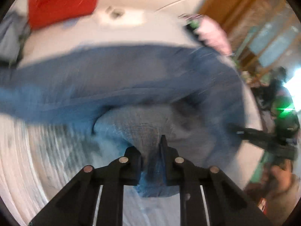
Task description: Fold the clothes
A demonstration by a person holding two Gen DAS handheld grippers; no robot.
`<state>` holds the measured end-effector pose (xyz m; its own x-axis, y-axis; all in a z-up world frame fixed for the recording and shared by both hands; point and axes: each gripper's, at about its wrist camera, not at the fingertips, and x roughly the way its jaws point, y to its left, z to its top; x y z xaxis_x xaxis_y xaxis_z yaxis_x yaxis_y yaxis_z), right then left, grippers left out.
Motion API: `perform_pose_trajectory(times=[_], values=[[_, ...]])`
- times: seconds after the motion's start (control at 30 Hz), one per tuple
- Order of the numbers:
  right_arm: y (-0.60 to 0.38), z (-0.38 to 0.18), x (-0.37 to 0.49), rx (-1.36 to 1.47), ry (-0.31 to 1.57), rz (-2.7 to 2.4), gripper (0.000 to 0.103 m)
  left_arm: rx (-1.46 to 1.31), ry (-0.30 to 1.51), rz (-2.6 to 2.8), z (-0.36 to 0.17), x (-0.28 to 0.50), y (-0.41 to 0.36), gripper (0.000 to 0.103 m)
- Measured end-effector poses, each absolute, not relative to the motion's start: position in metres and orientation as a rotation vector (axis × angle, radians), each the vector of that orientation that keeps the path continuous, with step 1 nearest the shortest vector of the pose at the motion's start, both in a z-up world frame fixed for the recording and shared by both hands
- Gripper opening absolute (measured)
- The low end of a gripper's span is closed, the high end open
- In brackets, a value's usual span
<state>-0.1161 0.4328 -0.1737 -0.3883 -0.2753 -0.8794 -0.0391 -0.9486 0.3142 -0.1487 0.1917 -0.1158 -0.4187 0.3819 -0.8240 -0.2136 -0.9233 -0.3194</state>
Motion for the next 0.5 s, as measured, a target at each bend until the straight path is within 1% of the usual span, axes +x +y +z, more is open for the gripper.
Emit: perform_pose_trajectory(times=[0.1, 0.17, 0.2, 0.23, 0.27, 0.3, 0.33, 0.37, 0.4, 0.43, 0.5], values=[[0.46, -0.156, -0.112, 1.559, -0.508, -2.538, 0.009, -1.259, -0.171, 2.374, -0.061, -0.169, 0.226, 0.015], [0.485, -0.15, -0.111, 1.532, -0.603, -2.585, 0.009, -1.162, -0.117, 2.375, -0.035, -0.197, 0.257, 0.015], [0.496, -0.151, -0.112, 1.542, -0.641, -2.598, 0.01, -1.159, -0.093, 2.373, -0.03, -0.212, 0.269, 0.015], [0.504, -0.153, -0.115, 1.559, -0.662, -2.61, 0.014, -1.19, -0.071, 2.37, -0.032, -0.229, 0.278, 0.015], [0.508, -0.154, -0.117, 1.578, -0.666, -2.621, 0.02, -1.221, -0.049, 2.367, -0.034, -0.245, 0.286, 0.016], [0.511, -0.155, -0.119, 1.598, -0.661, -2.631, 0.034, -1.252, -0.026, 2.363, -0.035, -0.261, 0.294, 0.023], [0.511, -0.155, -0.118, 1.608, -0.647, -2.645, 0.04, -1.27, -0.006, 2.373, -0.037, -0.268, 0.294, 0.033], [0.51, -0.15, -0.115, 1.591, -0.625, -2.662, 0.044, -1.276, 0.013, 2.394, -0.04, -0.268, 0.287, 0.04], [0.508, -0.144, -0.111, 1.562, -0.603, -2.677, 0.047, -1.275, 0.022, 2.415, -0.041, -0.266, 0.278, 0.059], [0.506, -0.138, -0.107, 1.539, -0.573, -2.699, 0.05, -1.275, 0.008, 2.435, -0.044, -0.261, 0.264, 0.08], [0.501, -0.128, -0.097, 1.502, -0.511, -2.723, 0.052, -1.289, -0.048, 2.475, -0.051, -0.253, 0.232, 0.096]])
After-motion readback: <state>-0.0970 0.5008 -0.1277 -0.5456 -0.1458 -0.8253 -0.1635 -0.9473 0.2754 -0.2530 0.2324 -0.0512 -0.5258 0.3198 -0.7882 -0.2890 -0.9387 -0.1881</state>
